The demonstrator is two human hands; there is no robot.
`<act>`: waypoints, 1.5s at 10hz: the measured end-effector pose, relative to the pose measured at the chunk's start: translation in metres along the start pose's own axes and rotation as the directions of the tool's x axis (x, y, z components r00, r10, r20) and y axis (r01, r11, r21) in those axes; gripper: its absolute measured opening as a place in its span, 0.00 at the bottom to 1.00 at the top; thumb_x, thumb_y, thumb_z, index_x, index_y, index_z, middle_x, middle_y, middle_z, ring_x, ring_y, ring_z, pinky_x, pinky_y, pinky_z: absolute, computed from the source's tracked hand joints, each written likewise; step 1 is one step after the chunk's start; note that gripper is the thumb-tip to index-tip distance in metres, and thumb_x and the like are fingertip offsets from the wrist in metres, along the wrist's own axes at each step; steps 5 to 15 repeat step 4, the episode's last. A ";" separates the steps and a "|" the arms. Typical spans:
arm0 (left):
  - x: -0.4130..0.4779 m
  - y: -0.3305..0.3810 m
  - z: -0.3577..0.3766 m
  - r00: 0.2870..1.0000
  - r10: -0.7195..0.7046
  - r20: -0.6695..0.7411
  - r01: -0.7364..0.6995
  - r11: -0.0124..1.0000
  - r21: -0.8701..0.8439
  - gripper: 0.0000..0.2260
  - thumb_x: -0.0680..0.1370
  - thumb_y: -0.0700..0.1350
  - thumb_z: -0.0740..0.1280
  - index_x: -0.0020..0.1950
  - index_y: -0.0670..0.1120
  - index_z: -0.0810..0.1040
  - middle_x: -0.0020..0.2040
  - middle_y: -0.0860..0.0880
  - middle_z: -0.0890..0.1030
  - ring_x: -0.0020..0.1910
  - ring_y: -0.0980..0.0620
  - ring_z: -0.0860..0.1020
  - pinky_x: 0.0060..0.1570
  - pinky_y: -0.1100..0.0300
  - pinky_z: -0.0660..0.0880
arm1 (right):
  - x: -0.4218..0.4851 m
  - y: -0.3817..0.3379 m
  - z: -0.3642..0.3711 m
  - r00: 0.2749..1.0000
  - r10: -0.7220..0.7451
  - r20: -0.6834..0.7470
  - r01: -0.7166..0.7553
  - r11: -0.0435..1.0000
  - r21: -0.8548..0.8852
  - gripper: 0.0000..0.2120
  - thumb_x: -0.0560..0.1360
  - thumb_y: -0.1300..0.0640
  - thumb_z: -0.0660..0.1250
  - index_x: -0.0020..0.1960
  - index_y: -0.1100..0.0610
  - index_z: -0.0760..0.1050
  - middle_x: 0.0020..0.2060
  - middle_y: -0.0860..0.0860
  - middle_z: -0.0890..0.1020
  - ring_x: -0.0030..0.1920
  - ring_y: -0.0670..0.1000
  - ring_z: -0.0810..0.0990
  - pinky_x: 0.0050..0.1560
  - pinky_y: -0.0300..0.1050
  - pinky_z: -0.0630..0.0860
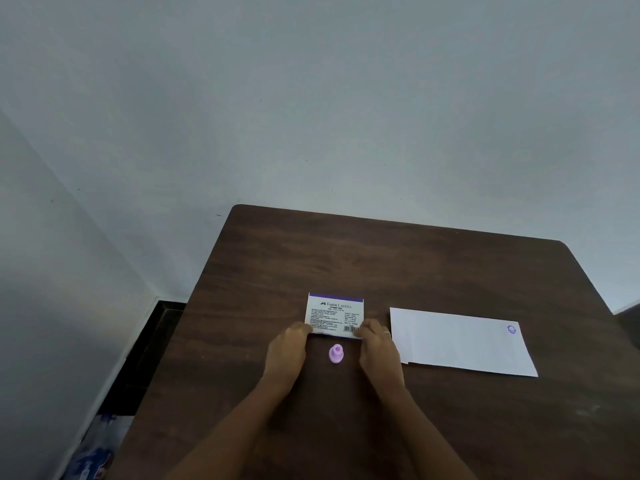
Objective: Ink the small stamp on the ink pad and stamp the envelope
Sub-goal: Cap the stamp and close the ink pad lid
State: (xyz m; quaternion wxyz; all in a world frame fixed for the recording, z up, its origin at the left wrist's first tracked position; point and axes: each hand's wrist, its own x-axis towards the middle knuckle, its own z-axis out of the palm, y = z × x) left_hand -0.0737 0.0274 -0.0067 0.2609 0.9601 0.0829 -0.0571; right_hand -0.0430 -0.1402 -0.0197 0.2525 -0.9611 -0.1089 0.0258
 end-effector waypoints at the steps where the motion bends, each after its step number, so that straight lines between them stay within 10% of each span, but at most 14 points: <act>1: 0.002 0.001 -0.001 0.998 0.047 -0.031 -0.044 0.996 0.083 0.13 0.76 0.35 0.56 0.57 0.45 0.74 0.61 0.47 0.75 0.57 0.49 0.74 0.51 0.55 0.75 | -0.001 0.001 0.002 1.000 -0.030 -0.001 0.030 0.999 -0.028 0.14 0.73 0.68 0.60 0.56 0.62 0.75 0.60 0.56 0.75 0.59 0.56 0.73 0.57 0.47 0.73; 4: 0.022 0.021 -0.014 0.979 0.132 -0.155 -0.112 0.985 0.134 0.20 0.78 0.41 0.59 0.70 0.45 0.60 0.75 0.45 0.58 0.73 0.49 0.57 0.71 0.55 0.55 | 0.014 -0.006 -0.019 0.993 0.086 -0.077 -0.078 0.992 0.099 0.11 0.76 0.58 0.60 0.57 0.57 0.73 0.56 0.55 0.79 0.56 0.50 0.75 0.58 0.40 0.70; 15: 0.022 0.021 -0.014 0.979 0.132 -0.155 -0.112 0.985 0.134 0.20 0.78 0.41 0.59 0.70 0.45 0.60 0.75 0.45 0.58 0.73 0.49 0.57 0.71 0.55 0.55 | 0.014 -0.006 -0.019 0.993 0.086 -0.077 -0.078 0.992 0.099 0.11 0.76 0.58 0.60 0.57 0.57 0.73 0.56 0.55 0.79 0.56 0.50 0.75 0.58 0.40 0.70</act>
